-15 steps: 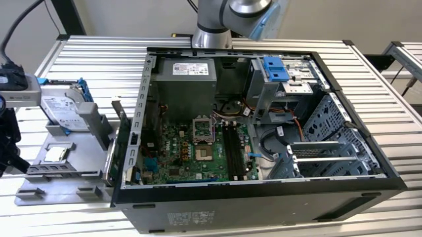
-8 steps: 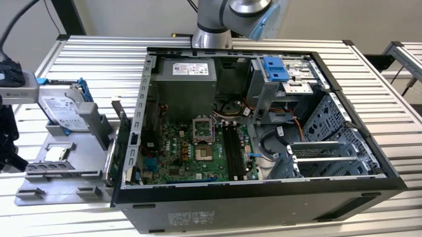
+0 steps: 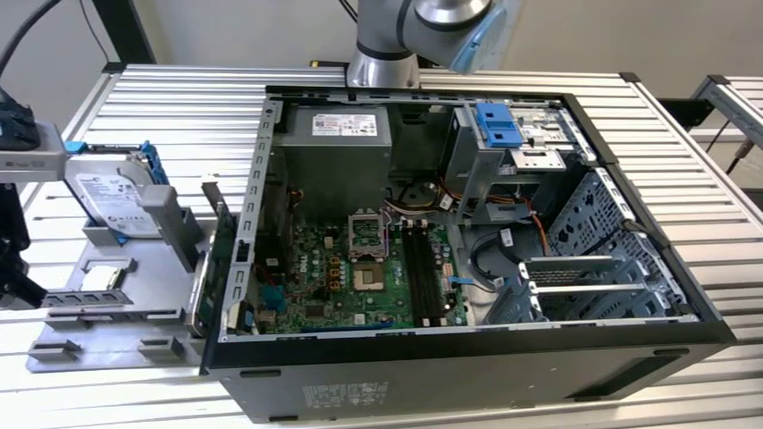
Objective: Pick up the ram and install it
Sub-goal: 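Pick up the ram and move it above insertion slot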
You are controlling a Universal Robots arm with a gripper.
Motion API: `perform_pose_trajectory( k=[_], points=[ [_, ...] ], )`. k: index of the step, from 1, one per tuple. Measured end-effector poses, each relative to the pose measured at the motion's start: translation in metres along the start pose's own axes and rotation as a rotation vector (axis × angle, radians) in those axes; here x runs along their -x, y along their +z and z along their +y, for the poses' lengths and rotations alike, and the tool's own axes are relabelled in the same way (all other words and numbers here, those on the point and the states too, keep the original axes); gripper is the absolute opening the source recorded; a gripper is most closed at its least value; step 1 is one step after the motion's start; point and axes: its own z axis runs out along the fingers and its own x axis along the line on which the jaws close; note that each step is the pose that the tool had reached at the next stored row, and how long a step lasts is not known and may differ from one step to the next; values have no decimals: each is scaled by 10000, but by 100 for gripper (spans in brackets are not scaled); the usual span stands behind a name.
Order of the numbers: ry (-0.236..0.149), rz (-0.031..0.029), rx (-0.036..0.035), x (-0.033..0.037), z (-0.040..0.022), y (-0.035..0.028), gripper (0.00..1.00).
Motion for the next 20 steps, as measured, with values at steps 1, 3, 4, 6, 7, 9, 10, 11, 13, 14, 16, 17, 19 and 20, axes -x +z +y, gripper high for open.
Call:
perform_pose_trajectory(
  k=[1, 3, 4, 6, 7, 9, 10, 11, 13, 14, 16, 17, 19, 20],
  points=[
    [-1, 0, 0, 0, 0, -11, 0],
    [0, 0, 0, 1, -1, -33, 0],
    [0, 0, 0, 2, -1, -46, 0],
    [0, 0, 0, 3, -1, -68, 0],
    [0, -1, -1, 3, -1, -76, 0],
    [0, 1, 1, 4, -2, -96, 0],
    [0, 0, 0, 5, -2, -110, 0],
    [0, 0, 1, 5, -2, -126, 0],
    [0, 0, 0, 7, -3, -164, 0],
    [0, 0, 0, 8, -3, -179, 0],
    [0, 0, 0, 9, -4, -208, 0],
    [0, 0, 0, 9, -4, -221, 0],
    [-1, -1, -1, 10, -5, -245, 0],
    [-1, 0, 0, 10, -5, -257, 0]
  ],
)
